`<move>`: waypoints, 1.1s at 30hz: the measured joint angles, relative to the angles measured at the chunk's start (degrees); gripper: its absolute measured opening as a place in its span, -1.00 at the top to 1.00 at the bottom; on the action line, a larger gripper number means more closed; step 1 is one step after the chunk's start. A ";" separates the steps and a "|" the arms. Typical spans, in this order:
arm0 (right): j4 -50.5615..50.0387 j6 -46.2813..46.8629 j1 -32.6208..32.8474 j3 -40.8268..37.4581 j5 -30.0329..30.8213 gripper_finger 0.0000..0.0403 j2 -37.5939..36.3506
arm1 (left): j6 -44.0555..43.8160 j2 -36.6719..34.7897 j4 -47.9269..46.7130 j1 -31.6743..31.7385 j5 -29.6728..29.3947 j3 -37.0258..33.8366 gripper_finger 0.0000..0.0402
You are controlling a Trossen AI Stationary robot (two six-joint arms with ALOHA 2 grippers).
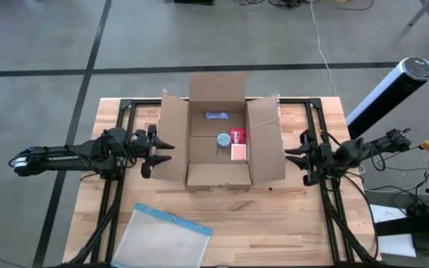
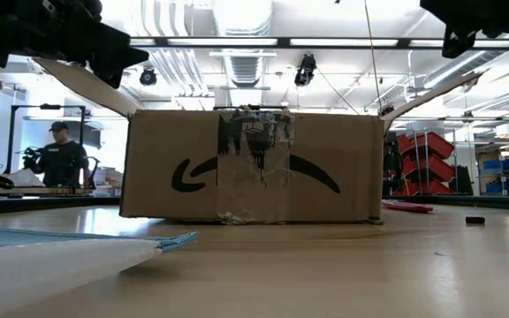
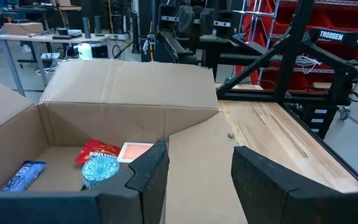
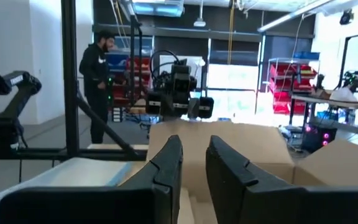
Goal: Unpack boxes
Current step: Open the transparent blue transparent zip bag
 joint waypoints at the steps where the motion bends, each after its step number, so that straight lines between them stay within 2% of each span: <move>1: -0.04 0.45 0.00 0.00 0.00 0.76 0.00 | 0.00 0.03 -0.02 0.00 0.00 0.00 0.23; 3: -0.21 0.68 0.00 0.00 0.02 0.76 0.10 | -0.55 0.20 -0.02 0.00 0.00 0.00 0.23; 8: -0.23 2.73 0.00 0.00 -0.02 0.72 0.33 | -9.68 0.81 -1.27 0.02 1.70 0.02 0.23; 10: -0.26 4.75 0.00 0.00 0.00 0.70 0.36 | -9.42 0.75 -1.34 0.02 7.27 0.06 0.23; 13: -0.24 7.12 0.00 0.00 -0.02 0.67 0.31 | -8.32 0.74 -1.01 -0.16 19.77 0.24 0.23; 15: -0.24 8.30 0.00 0.00 0.00 0.65 0.33 | -8.29 0.72 -0.10 -0.38 24.29 0.25 0.23; 21: -0.28 8.93 0.00 0.00 -0.02 0.63 0.37 | -6.09 0.35 -0.17 -2.49 24.69 0.26 0.23; 27: -0.44 9.47 0.00 0.00 -0.01 0.67 0.37 | 1.08 0.56 -0.58 -6.29 23.85 3.21 0.23; 33: -0.67 9.44 0.00 0.00 0.00 0.74 0.94 | 7.63 3.22 -7.06 -13.25 14.84 10.93 0.23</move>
